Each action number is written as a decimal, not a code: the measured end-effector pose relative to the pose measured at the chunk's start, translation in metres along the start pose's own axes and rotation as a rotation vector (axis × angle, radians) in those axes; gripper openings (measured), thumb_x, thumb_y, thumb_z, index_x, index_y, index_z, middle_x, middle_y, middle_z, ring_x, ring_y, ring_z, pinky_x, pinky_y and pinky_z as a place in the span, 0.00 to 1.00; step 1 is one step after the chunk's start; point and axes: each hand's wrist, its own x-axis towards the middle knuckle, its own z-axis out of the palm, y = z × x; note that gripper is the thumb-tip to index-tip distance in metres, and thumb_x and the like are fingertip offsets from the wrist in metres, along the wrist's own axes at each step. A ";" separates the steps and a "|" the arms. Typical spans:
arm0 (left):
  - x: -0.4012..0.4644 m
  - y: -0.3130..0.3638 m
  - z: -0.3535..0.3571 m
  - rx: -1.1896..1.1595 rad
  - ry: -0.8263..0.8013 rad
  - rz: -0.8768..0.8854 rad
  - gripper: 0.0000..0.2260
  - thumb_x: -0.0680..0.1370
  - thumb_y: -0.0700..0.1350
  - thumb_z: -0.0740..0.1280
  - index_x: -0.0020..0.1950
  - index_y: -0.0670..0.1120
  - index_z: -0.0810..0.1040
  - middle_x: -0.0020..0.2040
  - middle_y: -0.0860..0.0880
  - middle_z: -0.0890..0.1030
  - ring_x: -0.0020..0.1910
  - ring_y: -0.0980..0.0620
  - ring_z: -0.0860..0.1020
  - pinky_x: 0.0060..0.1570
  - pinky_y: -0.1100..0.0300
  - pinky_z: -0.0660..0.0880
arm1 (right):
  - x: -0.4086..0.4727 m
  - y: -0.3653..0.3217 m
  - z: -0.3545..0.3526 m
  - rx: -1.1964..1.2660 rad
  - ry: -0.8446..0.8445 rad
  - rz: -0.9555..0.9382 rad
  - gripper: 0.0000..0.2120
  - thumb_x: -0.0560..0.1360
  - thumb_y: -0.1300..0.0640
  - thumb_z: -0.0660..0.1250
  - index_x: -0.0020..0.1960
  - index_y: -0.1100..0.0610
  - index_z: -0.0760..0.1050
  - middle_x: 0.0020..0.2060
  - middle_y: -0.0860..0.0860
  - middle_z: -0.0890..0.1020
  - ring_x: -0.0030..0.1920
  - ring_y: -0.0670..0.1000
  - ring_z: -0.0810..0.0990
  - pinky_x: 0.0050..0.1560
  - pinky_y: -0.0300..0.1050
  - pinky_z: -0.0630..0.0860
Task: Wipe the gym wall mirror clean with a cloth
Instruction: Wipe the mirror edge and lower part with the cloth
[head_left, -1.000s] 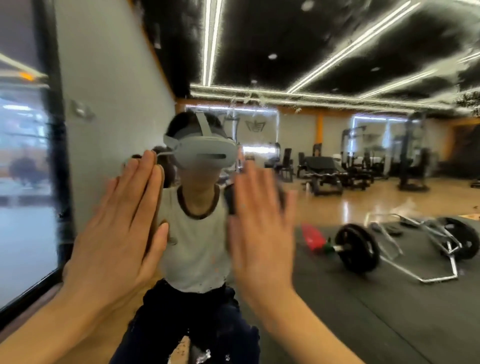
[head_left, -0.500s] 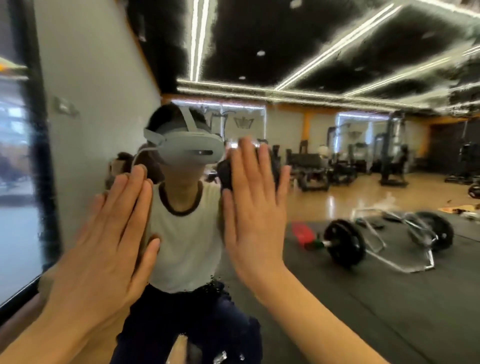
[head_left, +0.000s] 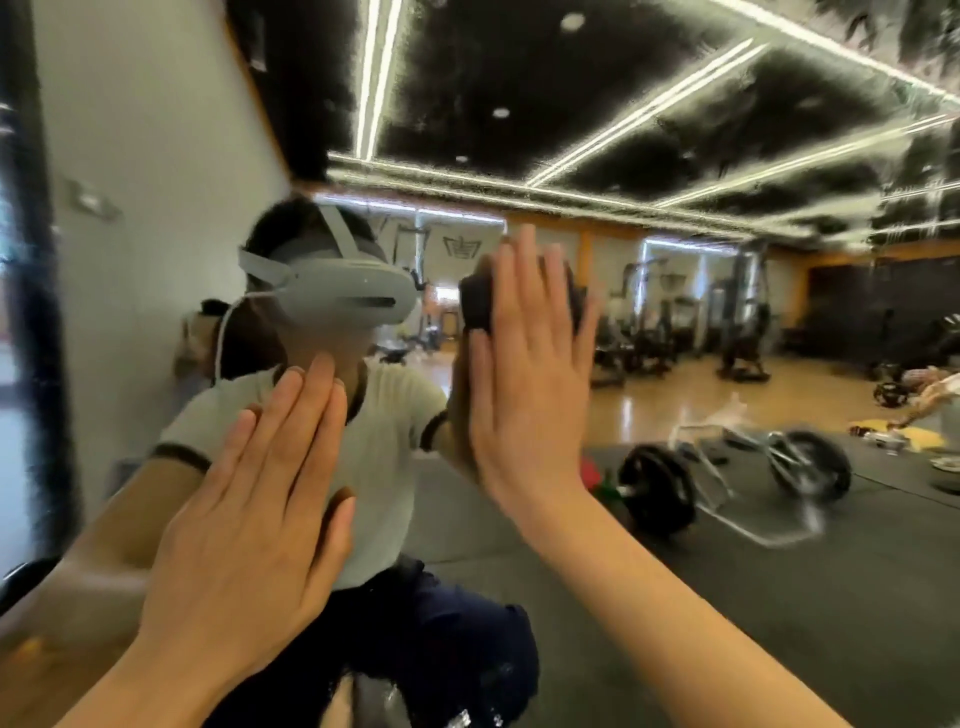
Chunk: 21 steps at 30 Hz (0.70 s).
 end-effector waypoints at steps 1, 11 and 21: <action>0.000 0.000 0.000 0.000 0.001 0.001 0.29 0.86 0.53 0.44 0.80 0.34 0.54 0.83 0.41 0.50 0.82 0.47 0.46 0.80 0.54 0.42 | 0.002 -0.020 0.005 0.009 -0.057 -0.162 0.25 0.83 0.58 0.57 0.79 0.61 0.61 0.79 0.57 0.62 0.80 0.55 0.56 0.80 0.53 0.43; 0.001 0.002 -0.007 -0.098 0.016 -0.014 0.30 0.81 0.47 0.54 0.81 0.37 0.52 0.83 0.43 0.50 0.82 0.48 0.48 0.80 0.55 0.43 | 0.035 0.118 -0.038 -0.013 0.042 0.345 0.27 0.85 0.51 0.48 0.81 0.60 0.53 0.81 0.55 0.56 0.81 0.53 0.50 0.80 0.52 0.38; -0.038 -0.028 -0.007 -0.159 -0.028 -0.195 0.29 0.85 0.54 0.41 0.83 0.41 0.44 0.83 0.41 0.45 0.82 0.42 0.46 0.79 0.39 0.48 | -0.053 -0.072 0.016 0.069 -0.174 -0.188 0.26 0.83 0.54 0.54 0.80 0.59 0.54 0.80 0.56 0.59 0.81 0.52 0.49 0.79 0.52 0.39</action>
